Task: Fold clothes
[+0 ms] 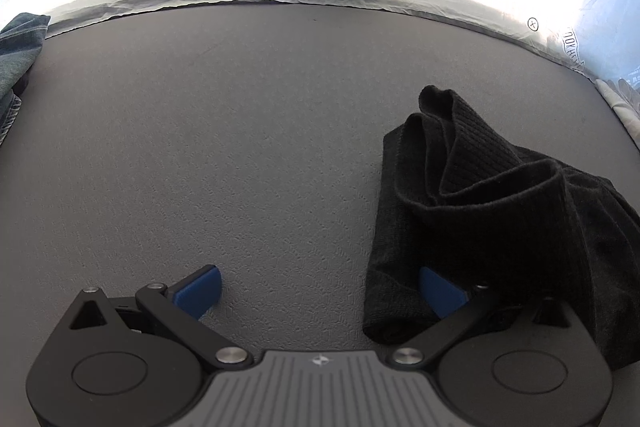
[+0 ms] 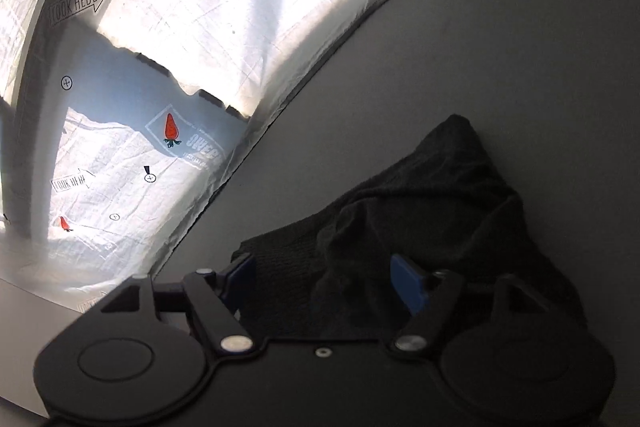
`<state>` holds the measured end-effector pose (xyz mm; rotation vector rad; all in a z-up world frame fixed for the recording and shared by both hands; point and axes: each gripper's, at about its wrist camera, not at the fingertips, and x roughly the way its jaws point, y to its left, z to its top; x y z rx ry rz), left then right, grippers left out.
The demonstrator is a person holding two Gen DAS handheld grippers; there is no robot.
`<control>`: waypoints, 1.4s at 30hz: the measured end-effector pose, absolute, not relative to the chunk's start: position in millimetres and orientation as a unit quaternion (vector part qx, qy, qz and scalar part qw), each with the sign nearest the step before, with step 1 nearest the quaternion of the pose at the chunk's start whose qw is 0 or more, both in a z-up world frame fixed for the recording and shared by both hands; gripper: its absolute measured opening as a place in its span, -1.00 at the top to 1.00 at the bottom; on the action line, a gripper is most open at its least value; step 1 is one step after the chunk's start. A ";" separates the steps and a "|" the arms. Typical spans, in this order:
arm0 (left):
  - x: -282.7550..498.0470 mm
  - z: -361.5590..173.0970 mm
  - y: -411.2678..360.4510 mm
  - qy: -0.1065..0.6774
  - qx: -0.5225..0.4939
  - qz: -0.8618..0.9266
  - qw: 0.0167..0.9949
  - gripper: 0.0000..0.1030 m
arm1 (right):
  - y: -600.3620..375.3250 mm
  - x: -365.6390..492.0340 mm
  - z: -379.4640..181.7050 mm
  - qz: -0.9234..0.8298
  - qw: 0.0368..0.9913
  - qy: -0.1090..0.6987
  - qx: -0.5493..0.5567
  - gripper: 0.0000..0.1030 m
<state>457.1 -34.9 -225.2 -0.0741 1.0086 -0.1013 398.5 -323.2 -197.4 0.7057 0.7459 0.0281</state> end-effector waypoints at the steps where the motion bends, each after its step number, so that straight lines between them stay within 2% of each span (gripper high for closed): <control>1: 455.6 -224.0 -29.6 0.480 -0.051 -0.051 0.875 -1.00 | -323.0 402.1 -196.8 -0.005 0.887 0.359 0.289 -0.69; 2: 454.2 -222.5 -23.4 0.478 -0.071 -0.053 0.874 -0.99 | -322.8 405.6 -196.2 -0.022 0.901 0.361 0.240 -0.81; 4: 450.7 -218.4 -6.2 0.475 -0.133 -0.048 0.868 -0.98 | -321.7 405.6 -202.8 -0.056 0.910 0.373 0.172 -0.87; 8: 438.8 -204.6 30.5 0.444 -0.252 -0.031 0.859 -0.98 | -323.0 392.9 -238.9 -0.082 0.899 0.409 0.135 -0.96; 11: 436.4 -186.5 37.4 0.417 -0.274 -0.051 0.865 -0.99 | -323.9 386.2 -256.4 -0.083 0.896 0.416 0.130 -1.00; 16: 454.3 -175.4 4.0 0.425 -0.210 -0.113 0.873 -1.00 | -324.4 388.4 -258.0 -0.077 0.898 0.413 0.131 -1.00; 21: 477.5 -200.5 -29.1 0.482 -0.133 -0.137 0.855 -0.99 | -326.0 387.7 -257.0 -0.067 0.900 0.412 0.125 -1.00; 26: 486.3 -213.8 -40.7 0.491 -0.111 -0.154 0.850 -0.93 | -325.6 386.0 -255.6 -0.059 0.901 0.415 0.108 -1.00; 29: 486.6 -214.6 -44.6 0.486 -0.107 -0.165 0.851 -0.76 | -327.4 390.5 -255.7 -0.055 0.896 0.424 0.116 -1.00; 31: 486.2 -214.6 -43.9 0.483 -0.123 -0.175 0.849 -0.40 | -327.7 394.9 -252.9 -0.039 0.895 0.426 0.122 -0.97; 33: 483.6 -214.7 -43.2 0.484 -0.150 -0.184 0.842 -0.07 | -328.1 399.3 -250.1 -0.023 0.894 0.428 0.128 -0.62; 34: 481.0 -213.5 -44.6 0.480 -0.154 -0.178 0.845 0.04 | -327.8 401.2 -248.7 -0.015 0.894 0.428 0.131 -0.25; 35: 478.1 -212.2 -46.3 0.475 -0.154 -0.175 0.848 0.12 | -325.2 402.0 -246.8 -0.009 0.895 0.428 0.129 -0.07; 36: 475.2 -210.9 -48.1 0.470 -0.155 -0.171 0.852 0.23 | -319.3 402.3 -243.7 -0.006 0.897 0.427 0.112 0.00; 37: 472.0 -208.4 -49.4 0.465 -0.155 -0.170 0.855 0.40 | -313.4 402.2 -240.6 -0.004 0.901 0.424 0.095 0.21; 40: 461.2 -192.3 -50.5 0.448 -0.155 -0.178 0.862 0.56 | -298.8 396.0 -229.2 -0.006 0.914 0.404 0.047 0.53; 42: 452.0 -175.7 -52.6 0.430 -0.159 -0.193 0.867 0.60 | -296.1 389.5 -217.4 -0.007 0.921 0.386 0.047 0.64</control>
